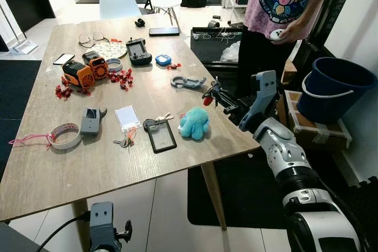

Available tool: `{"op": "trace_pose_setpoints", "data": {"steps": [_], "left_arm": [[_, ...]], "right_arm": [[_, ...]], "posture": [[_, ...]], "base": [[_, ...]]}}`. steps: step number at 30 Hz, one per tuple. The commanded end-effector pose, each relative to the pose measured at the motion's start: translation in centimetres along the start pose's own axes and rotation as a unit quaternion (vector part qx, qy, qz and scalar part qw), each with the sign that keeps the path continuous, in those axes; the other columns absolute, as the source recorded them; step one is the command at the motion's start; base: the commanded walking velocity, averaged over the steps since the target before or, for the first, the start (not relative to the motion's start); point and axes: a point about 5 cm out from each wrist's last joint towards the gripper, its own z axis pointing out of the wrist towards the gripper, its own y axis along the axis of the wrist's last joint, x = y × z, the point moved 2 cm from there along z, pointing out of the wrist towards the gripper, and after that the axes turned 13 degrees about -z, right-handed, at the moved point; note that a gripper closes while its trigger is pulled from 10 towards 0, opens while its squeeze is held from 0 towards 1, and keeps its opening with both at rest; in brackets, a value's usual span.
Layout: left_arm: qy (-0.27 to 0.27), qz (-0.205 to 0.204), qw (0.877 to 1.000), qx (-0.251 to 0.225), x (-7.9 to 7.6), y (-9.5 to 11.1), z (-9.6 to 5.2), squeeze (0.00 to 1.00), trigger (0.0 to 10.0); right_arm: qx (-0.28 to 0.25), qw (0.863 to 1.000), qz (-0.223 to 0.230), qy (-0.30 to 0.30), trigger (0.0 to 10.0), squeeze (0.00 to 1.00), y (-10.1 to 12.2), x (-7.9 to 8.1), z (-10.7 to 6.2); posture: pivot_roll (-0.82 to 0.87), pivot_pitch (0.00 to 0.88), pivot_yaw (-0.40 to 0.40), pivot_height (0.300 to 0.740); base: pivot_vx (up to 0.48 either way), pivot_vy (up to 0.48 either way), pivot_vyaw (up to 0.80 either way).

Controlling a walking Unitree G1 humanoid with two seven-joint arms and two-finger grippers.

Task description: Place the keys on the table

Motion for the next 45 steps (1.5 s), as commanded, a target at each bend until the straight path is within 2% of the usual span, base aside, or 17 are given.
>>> {"op": "trace_pose_setpoints", "data": {"steps": [1,7,10,13,15,18,20,22,26,29,38,39,41,42,43,45], "left_arm": [[0.009,0.003,1.0,0.009,0.7,-0.5,-0.3,0.0,10.0],[0.009,0.004,1.0,0.008,0.7,-0.4,-0.3,0.0,10.0],[0.009,0.006,1.0,0.009,0.8,-0.5,-0.3,0.0,10.0],[0.01,0.006,1.0,0.009,0.8,-0.5,-0.3,0.0,10.0],[0.011,0.006,1.0,0.009,0.8,-0.5,-0.3,0.0,10.0],[0.012,0.006,1.0,0.008,0.8,-0.5,-0.3,0.0,10.0],[0.014,0.004,1.0,0.007,0.8,-0.6,-0.4,0.0,10.0],[0.015,0.003,1.0,0.008,0.9,-0.7,-0.5,0.0,10.0],[0.015,0.003,1.0,0.008,0.9,-0.7,-0.5,0.0,10.0],[0.014,0.003,1.0,0.009,0.8,-0.8,-0.5,0.0,10.0],[0.012,0.004,1.0,0.008,0.6,-0.7,-0.5,0.0,10.0],[0.011,0.004,1.0,0.008,0.6,-0.7,-0.4,0.0,10.0],[0.011,0.005,1.0,0.008,0.6,-0.7,-0.4,0.0,10.0],[0.011,0.005,1.0,0.008,0.6,-0.7,-0.4,0.0,10.0],[0.011,0.005,1.0,0.008,0.6,-0.7,-0.4,0.0,10.0],[0.011,0.005,1.0,0.008,0.6,-0.7,-0.4,0.0,10.0]], "right_arm": [[0.0,1.0,-0.007,0.013,10.0,0.0,0.0,0.5,0.3],[0.004,1.0,-0.008,0.023,10.0,0.0,-0.2,1.2,1.1],[0.003,0.999,-0.008,0.049,10.0,0.0,-0.1,2.6,2.2],[0.004,0.998,-0.009,0.058,10.0,0.0,-0.1,3.0,2.5],[0.005,0.996,-0.007,0.092,10.0,0.0,-0.3,4.7,3.2],[0.006,0.994,-0.007,0.108,10.0,0.0,-0.4,5.4,3.4],[0.009,0.991,-0.005,0.136,10.0,0.0,-0.9,7.0,3.7],[0.012,0.989,-0.002,0.151,10.0,0.0,-1.3,8.0,3.7],[0.016,0.987,-0.004,0.157,10.0,0.0,-1.6,8.3,3.7],[0.034,0.983,-0.013,0.181,10.0,0.0,-2.7,9.3,3.4],[0.05,0.977,-0.019,0.208,10.0,0.0,-3.7,10.1,2.8],[0.05,0.977,-0.018,0.206,10.0,0.05,-3.7,10.0,2.8],[0.05,0.978,-0.018,0.204,10.0,0.05,-3.7,9.9,2.8],[0.049,0.978,-0.014,0.202,10.0,0.45,-3.7,9.8,2.8],[0.049,0.979,-0.012,0.2,10.0,0.68,-3.6,9.7,2.8],[0.049,0.979,-0.012,0.2,10.0,0.68,-3.6,9.7,2.8]], "posture": [[0.03,0.055,0.01,0.74],[0.03,0.065,0.014,0.74],[0.03,0.07,0.018,0.74],[0.03,0.071,0.017,0.74],[0.04,0.072,0.013,0.74],[0.04,0.073,0.009,0.74],[0.04,0.074,0.006,0.74],[0.04,0.074,0.006,0.74],[0.04,0.075,0.006,0.74],[0.03,0.076,0.008,0.74],[0.04,0.076,0.008,0.74],[0.04,0.076,0.009,0.74],[0.04,0.077,0.01,0.74],[0.04,0.077,0.01,0.74],[0.04,0.077,0.01,0.74],[0.04,0.077,0.01,0.74]], "base": [[0.0,0.0,0.0],[0.0,0.0,0.0],[0.0,0.0,0.0],[0.0,0.0,0.0],[0.0,0.0,0.0],[0.0,0.0,0.0],[0.0,0.0,0.0],[0.0,0.0,0.0],[0.0,0.0,0.0],[0.0,0.0,0.0],[0.0,0.0,0.0],[0.0,0.0,0.0],[0.0,0.0,0.0],[0.0,0.0,0.0],[0.0,0.0,0.0],[0.0,0.0,0.0]]}}
